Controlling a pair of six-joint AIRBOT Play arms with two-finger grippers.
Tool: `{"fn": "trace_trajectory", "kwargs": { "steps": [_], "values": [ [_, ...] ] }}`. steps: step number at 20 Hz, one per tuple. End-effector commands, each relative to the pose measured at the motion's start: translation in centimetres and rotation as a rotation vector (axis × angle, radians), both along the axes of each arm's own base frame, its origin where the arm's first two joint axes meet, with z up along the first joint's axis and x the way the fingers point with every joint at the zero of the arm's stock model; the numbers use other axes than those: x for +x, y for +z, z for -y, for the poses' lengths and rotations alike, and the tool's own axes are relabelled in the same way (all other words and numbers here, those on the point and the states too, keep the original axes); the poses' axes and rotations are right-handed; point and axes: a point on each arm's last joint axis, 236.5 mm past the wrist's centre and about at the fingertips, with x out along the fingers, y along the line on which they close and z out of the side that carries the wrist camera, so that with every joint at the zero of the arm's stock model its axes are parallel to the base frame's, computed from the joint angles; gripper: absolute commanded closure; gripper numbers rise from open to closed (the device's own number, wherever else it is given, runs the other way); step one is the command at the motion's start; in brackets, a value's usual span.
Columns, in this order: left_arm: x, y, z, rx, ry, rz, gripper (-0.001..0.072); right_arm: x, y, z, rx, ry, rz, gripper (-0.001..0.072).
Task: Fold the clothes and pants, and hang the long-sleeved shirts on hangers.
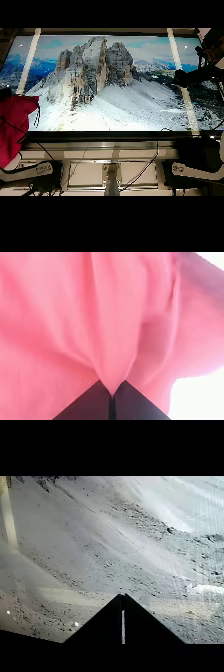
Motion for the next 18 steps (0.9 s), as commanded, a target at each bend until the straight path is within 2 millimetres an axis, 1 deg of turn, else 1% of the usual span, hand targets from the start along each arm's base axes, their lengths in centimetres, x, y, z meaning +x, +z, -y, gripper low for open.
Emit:
{"fn": "trace_trajectory", "kwargs": {
  "steps": [1, 2, 3, 4, 5, 6, 8, 9, 11, 13, 14, 15, 18],
  "values": [
    [6.1, 9.7, 11.9, -0.189, -0.287, 0.359, 0.0704, 0.4, 0.1, 0.1, -0.001, -0.008, 0.014, 0.0696],
    [6.7, 13.3, 15.8, -0.22, -0.386, 0.452, 0.0703, 0.5, 0.2, 0.1, -0.003, -0.013, 0.021, 0.0696],
    [6.7, 16.2, 19.4, -0.245, -0.472, 0.518, 0.0704, 0.8, 0.2, 0.3, -0.006, -0.019, 0.033, 0.0696],
    [6.3, 18.5, 22.8, -0.262, -0.554, 0.568, 0.0704, 1.2, 0.3, 0.4, -0.01, -0.026, 0.047, 0.0697],
    [5.8, 20.1, 25.6, -0.268, -0.622, 0.598, 0.0704, 1.6, 0.5, 0.6, -0.014, -0.034, 0.064, 0.0697],
    [5.2, 21.3, 28.5, -0.279, -0.693, 0.627, 0.0704, 1.9, 0.6, 0.8, -0.02, -0.042, 0.079, 0.0697],
    [4.1, 22.6, 33.8, -0.313, -0.818, 0.66, 0.0704, 2.5, 0.6, 1.5, -0.046, -0.058, 0.101, 0.0697],
    [3.5, 22.9, 36.5, -0.333, -0.879, 0.669, 0.0704, 2.7, 0.6, 2.1, -0.067, -0.071, 0.108, 0.0698],
    [2.5, 23.4, 40.6, -0.366, -0.973, 0.688, 0.0704, 3.2, 0.4, 3.7, -0.131, -0.102, 0.124, 0.0698],
    [1.5, 23.1, 43.4, -0.393, -1.036, 0.677, 0.0704, 3.7, 0.5, 5.0, -0.178, -0.129, 0.145, 0.0698],
    [1.3, 22.8, 44.2, -0.4, -1.054, 0.666, 0.0704, 3.9, 0.6, 5.2, -0.189, -0.133, 0.155, 0.0698],
    [1.2, 22.5, 44.7, -0.405, -1.065, 0.657, 0.0704, 4.0, 0.7, 5.3, -0.191, -0.136, 0.162, 0.0698],
    [2.0, 21.2, 45.2, -0.411, -1.062, 0.626, 0.0705, 4.1, 0.7, 5.3, -0.188, -0.137, 0.163, 0.0698]
  ]
}}
